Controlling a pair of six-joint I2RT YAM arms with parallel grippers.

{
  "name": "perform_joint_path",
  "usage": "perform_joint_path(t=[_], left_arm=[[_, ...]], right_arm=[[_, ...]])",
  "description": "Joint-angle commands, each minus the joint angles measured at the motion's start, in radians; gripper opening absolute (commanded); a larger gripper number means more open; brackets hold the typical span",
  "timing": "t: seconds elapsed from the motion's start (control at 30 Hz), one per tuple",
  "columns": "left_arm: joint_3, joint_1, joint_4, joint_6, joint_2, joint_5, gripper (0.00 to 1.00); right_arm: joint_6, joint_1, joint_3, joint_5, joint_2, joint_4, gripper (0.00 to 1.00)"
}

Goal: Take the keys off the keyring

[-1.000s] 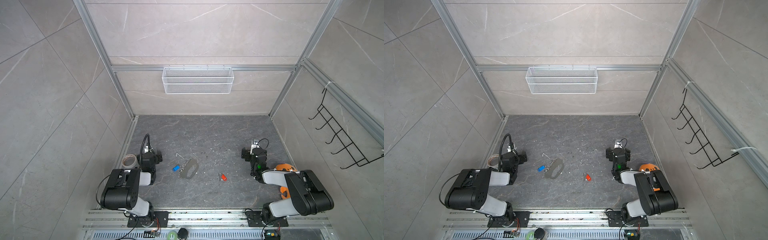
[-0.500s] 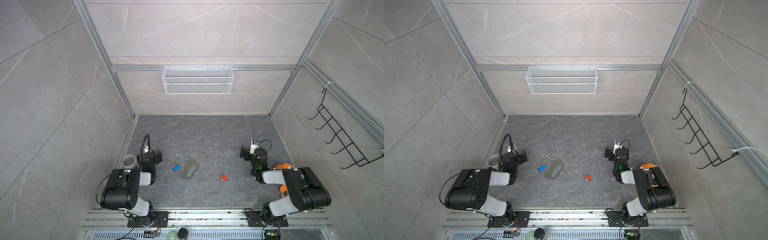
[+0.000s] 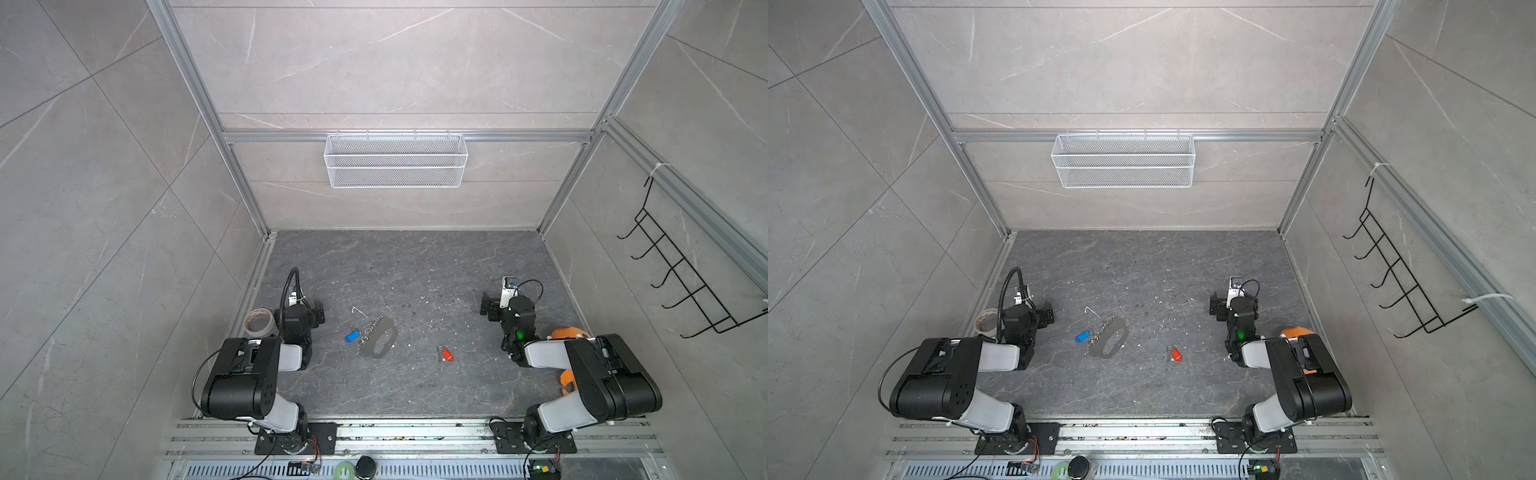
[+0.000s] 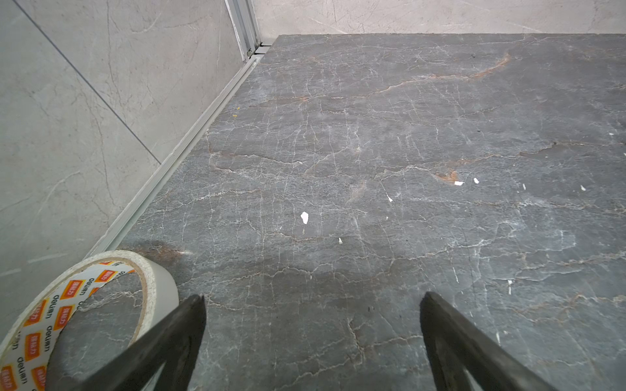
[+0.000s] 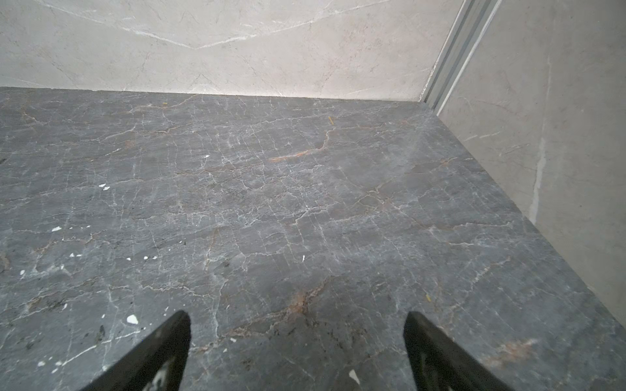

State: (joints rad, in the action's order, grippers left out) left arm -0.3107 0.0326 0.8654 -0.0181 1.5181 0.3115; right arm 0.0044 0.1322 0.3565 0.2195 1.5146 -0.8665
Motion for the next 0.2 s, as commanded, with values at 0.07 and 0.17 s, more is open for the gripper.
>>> perform_joint_path(t=[0.07, 0.17], left_arm=[[-0.019, -0.005, 0.055, 0.005, -0.012, -0.002, 1.00], [-0.019, -0.005, 0.055, 0.005, -0.012, -0.002, 1.00]], right_arm=[[0.011, -0.002, -0.005, -0.009, 0.003, -0.026, 0.99], [0.010, -0.002, -0.005, -0.009, 0.002, -0.026, 0.99]])
